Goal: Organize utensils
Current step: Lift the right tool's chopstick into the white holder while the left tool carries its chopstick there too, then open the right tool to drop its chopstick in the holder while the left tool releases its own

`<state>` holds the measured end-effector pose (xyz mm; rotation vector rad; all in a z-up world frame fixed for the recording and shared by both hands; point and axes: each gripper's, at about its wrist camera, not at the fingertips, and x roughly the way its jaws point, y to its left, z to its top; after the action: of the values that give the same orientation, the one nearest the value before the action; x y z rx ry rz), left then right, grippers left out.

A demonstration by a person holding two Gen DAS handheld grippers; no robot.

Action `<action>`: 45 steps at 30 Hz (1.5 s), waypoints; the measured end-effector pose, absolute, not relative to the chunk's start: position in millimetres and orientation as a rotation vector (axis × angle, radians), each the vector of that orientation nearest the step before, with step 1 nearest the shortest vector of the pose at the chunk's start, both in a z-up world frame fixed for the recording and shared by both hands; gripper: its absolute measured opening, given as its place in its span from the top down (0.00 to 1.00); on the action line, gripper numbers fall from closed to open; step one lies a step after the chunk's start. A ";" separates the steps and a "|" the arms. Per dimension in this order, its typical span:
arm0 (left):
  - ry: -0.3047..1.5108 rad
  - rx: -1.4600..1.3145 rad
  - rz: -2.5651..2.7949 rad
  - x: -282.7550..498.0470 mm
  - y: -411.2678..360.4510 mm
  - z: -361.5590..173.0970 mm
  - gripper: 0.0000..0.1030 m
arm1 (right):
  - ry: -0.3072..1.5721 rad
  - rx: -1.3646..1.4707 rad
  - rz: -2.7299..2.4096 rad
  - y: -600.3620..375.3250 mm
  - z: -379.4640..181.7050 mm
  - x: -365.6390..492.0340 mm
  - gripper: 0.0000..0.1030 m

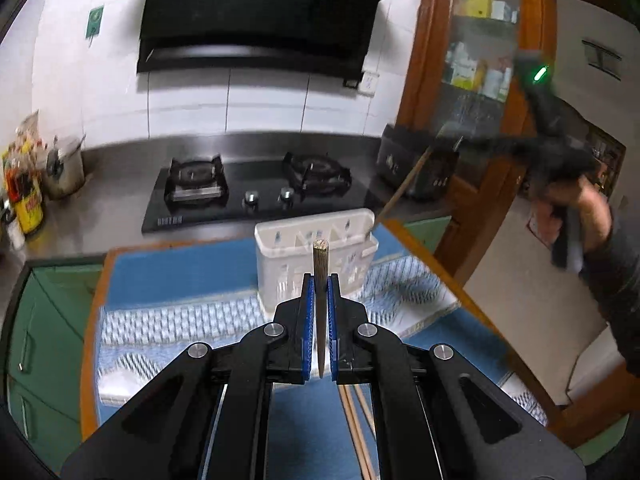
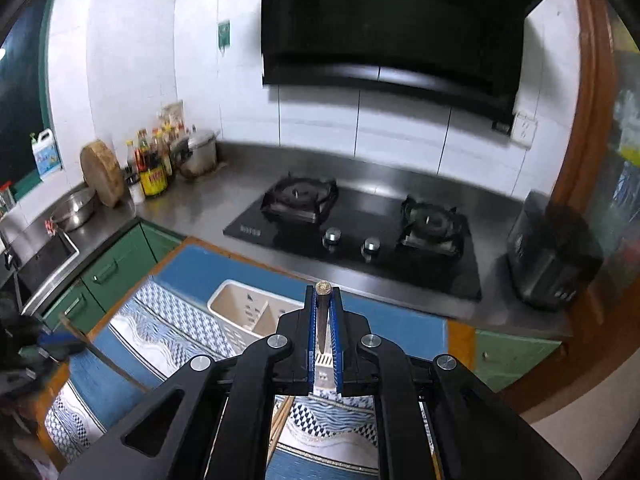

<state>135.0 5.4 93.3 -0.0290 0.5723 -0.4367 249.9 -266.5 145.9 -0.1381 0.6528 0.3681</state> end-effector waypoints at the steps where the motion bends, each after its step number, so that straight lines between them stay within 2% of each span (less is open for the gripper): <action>1: 0.555 -0.023 -0.439 136.8 3.7 101.3 0.96 | 0.671 -0.144 0.368 -263.9 139.0 254.3 0.94; 9: 0.380 0.024 -0.431 164.1 -10.7 176.5 0.96 | 0.736 -0.149 0.370 -258.3 103.3 266.7 0.93; 13: 0.343 0.049 -0.403 187.8 -21.9 191.3 0.96 | 0.712 -0.151 0.356 -261.1 103.3 262.9 0.90; 23: 0.426 0.020 -0.354 244.9 -26.5 153.0 0.96 | 0.605 -0.134 0.338 -282.8 111.3 212.7 0.79; 27: 0.458 0.001 -0.349 255.2 -24.2 134.5 0.96 | 0.588 -0.107 0.355 -284.6 103.9 184.4 0.77; 36: 0.528 0.001 -0.344 266.7 -26.9 106.8 0.95 | 0.654 -0.056 0.358 -279.7 53.0 137.6 0.74; 45: 0.503 0.007 -0.338 261.2 -26.8 113.6 0.90 | 0.748 -0.028 0.345 -276.1 2.6 108.1 0.73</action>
<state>261.2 -26.8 113.5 0.0069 0.5035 -0.3379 108.1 -276.1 2.6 -0.0283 0.7480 0.3449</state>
